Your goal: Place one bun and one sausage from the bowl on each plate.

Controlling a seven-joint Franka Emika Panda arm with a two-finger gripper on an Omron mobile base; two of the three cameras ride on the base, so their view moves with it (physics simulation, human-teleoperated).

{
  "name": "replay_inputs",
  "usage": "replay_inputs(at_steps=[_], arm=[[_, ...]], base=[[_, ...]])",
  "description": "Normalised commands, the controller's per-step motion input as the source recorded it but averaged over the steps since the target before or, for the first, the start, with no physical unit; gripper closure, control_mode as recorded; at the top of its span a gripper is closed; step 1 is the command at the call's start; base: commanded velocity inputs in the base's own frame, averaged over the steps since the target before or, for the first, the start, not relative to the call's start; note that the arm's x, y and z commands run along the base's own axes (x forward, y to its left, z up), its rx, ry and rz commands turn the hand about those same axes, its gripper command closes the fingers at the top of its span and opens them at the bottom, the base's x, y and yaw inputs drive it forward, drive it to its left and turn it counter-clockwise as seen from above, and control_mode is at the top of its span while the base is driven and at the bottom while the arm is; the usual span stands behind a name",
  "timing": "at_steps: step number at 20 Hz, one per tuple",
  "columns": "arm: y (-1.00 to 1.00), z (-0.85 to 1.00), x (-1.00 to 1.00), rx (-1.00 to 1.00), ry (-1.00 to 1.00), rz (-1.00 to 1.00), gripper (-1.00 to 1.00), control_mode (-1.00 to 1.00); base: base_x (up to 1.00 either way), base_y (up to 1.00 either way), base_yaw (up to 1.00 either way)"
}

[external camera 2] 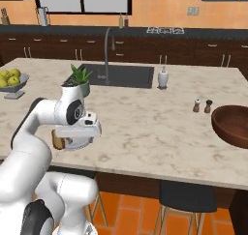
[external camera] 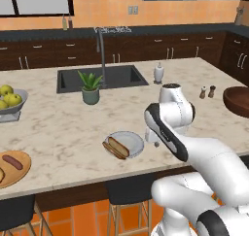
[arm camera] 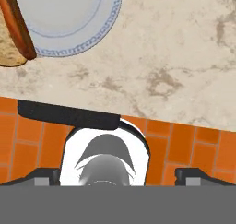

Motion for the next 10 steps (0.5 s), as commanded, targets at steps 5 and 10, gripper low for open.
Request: replay_inputs(at_steps=[5,10], arm=[[-0.02,0.00,0.00,0.00,0.00,0.00,-1.00,-1.00],[-0.02,0.00,-0.01,0.00,0.00,0.00,-1.00,1.00]], base=[[0.00,0.00,0.00],[-0.12,-0.75,-0.09]])
